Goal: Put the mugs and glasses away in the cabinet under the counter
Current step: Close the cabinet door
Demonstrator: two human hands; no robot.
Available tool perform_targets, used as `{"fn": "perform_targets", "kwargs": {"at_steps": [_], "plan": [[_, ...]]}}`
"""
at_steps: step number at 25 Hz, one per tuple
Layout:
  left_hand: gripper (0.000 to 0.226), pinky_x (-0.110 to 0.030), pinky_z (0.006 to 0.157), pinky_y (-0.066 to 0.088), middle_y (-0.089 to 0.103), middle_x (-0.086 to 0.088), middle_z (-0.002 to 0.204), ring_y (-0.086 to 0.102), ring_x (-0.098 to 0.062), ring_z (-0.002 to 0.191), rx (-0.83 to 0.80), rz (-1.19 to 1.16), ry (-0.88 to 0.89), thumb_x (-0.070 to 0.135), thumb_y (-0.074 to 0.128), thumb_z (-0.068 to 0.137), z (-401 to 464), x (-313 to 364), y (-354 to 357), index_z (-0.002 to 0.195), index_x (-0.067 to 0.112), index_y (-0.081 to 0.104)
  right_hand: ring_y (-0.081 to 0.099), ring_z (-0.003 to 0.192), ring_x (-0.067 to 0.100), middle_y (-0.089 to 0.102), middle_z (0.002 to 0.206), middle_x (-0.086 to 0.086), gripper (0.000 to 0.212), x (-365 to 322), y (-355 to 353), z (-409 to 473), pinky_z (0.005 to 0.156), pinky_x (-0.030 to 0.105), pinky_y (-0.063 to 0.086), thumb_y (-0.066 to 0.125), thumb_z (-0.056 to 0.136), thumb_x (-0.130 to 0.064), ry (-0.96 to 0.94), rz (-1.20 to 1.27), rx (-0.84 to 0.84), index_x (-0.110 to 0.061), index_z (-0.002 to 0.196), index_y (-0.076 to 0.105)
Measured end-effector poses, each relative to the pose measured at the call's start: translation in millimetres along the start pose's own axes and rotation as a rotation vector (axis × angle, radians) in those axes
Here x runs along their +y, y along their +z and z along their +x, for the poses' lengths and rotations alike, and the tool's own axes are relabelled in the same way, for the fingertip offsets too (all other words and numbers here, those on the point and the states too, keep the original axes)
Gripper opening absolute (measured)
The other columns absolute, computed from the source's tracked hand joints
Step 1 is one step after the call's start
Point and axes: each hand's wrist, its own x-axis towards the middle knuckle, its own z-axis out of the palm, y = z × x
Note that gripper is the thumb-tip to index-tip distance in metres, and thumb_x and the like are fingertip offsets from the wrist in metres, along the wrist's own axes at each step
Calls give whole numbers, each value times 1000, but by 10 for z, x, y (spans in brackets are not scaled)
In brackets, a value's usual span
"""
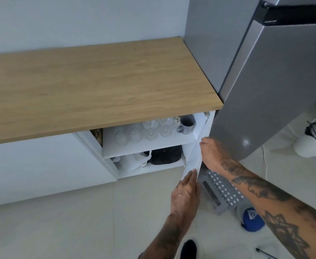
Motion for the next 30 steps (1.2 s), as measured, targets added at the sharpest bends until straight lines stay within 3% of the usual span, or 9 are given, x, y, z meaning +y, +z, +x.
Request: {"fn": "perform_targets", "kwargs": {"at_steps": [3, 5, 11, 14, 17, 19, 22, 25, 30], "plan": [[55, -27, 60, 60, 74, -7, 116, 76, -26, 86, 43, 61, 15, -5, 79, 69, -107, -353, -345, 123, 6, 69, 60, 94, 21, 63, 105, 8, 19, -418, -22, -6, 83, 31, 53, 53, 93, -6, 8, -42, -3, -3, 106, 67], [67, -23, 54, 58, 77, -3, 109, 76, -20, 81, 86, 182, 41, -7, 87, 51, -212, -632, -561, 114, 8, 74, 61, 94, 23, 63, 105, 9, 20, -656, -32, 12, 82, 32, 52, 51, 93, -3, 1, -42, -24, -2, 107, 65], [78, -31, 76, 62, 75, -7, 116, 75, -24, 95, 145, 428, 28, -10, 88, 41, -378, -1292, -959, 115, 11, 75, 62, 100, 22, 62, 112, 9, 19, -946, -1, 207, 86, 30, 50, 48, 93, -4, 2, -3, -74, -4, 108, 60], [82, -45, 83, 60, 72, -13, 114, 71, -35, 101, 124, 532, -99, -8, 85, 38, -228, -1234, -1036, 116, 12, 74, 63, 97, 20, 63, 111, 7, 19, -1003, -31, 327, 85, 29, 52, 50, 93, -6, 7, 50, -63, -5, 108, 62], [82, -47, 85, 59, 71, -15, 108, 71, -35, 96, 71, 567, -194, 3, 87, 39, -100, -1198, -1031, 119, 7, 72, 64, 97, 20, 62, 115, 5, 22, -1085, -36, 384, 86, 29, 53, 51, 94, -9, -1, 78, -23, -5, 114, 60], [79, -48, 98, 53, 66, -18, 117, 66, -35, 105, 80, 586, -245, 8, 82, 53, 27, -1207, -1020, 130, 2, 63, 63, 94, 20, 60, 117, 6, 30, -1113, -46, 451, 83, 28, 52, 53, 95, -12, -8, 116, -23, -2, 123, 54], [70, -47, 121, 24, 35, -19, 147, 35, -39, 137, 122, 630, -321, 9, 47, 88, 311, -1248, -969, 154, 2, 23, 58, 98, 20, 51, 125, 8, 36, -1106, -75, 556, 81, 28, 48, 52, 95, -15, -58, 101, -45, -2, 129, 48], [66, -41, 118, 33, 29, -18, 152, 27, -35, 142, 176, 581, -391, 8, 40, 93, 560, -1286, -1006, 155, 5, 17, 51, 112, 24, 37, 137, 11, 47, -1115, -48, 652, 93, 31, 47, 52, 92, -13, -130, -2, -97, -2, 136, 39], [68, -34, 104, 50, 28, -13, 157, 24, -31, 146, 238, 477, -431, 4, 43, 91, 845, -1359, -1159, 155, 10, 23, 47, 116, 21, 35, 135, 10, 63, -1090, -15, 838, 91, 27, 47, 60, 88, -14, -199, -68, -122, 0, 140, 29]]}}
